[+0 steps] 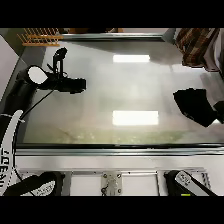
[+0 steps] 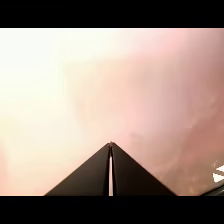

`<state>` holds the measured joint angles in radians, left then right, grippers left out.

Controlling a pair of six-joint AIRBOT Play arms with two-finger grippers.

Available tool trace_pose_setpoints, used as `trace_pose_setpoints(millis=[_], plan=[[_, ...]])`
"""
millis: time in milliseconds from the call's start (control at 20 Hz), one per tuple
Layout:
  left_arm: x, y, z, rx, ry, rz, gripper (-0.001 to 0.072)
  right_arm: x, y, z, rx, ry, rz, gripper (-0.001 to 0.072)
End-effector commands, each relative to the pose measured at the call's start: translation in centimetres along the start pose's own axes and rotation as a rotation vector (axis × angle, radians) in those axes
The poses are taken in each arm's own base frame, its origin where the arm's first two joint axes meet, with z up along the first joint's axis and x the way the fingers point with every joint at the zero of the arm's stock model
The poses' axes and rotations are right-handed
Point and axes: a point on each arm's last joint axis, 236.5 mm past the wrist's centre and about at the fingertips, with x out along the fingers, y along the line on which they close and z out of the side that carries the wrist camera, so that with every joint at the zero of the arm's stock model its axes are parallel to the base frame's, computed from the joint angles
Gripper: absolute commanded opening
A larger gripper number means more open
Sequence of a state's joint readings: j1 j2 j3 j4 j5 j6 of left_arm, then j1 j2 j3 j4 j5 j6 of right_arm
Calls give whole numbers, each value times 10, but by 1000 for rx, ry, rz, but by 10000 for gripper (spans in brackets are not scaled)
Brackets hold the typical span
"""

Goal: Fold the clothes and pants, and hang the long-sleeved shirts on hangers.

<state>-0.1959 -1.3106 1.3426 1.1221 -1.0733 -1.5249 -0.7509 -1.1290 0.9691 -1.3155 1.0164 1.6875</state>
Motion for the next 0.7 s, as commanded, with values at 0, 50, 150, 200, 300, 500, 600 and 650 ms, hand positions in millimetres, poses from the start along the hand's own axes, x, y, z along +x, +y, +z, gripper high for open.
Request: trace_pose_setpoints(millis=[0, 50, 150, 200, 300, 500, 600, 650], plan=[[0, -1, -1, 3, 2, -1, 12, 2, -22, -48, 46, 71, -51, 12], [0, -1, -1, 3, 2, -1, 11, 3, -25, -58, 47, 84, -55, 13], [0, -1, -1, 3, 2, 0, 12, 1, -29, -71, 43, 104, -66, 32], [0, -1, -1, 3, 3, 0, 12, -2, -31, -75, 37, 114, -73, 187], [0, -1, -1, 3, 3, 0, 12, -7, -31, -74, -2, 113, -76, 531], [0, -1, -1, 3, 3, 0, 11, -62, 1, -24, -142, -99, -10, 517], [1, -1, -1, 3, 2, 0, 12, -106, 64, -14, -265, -228, 184, 517], [1, -1, -1, 3, 1, 0, 12, -125, 101, -26, -345, -259, 312, 516]])
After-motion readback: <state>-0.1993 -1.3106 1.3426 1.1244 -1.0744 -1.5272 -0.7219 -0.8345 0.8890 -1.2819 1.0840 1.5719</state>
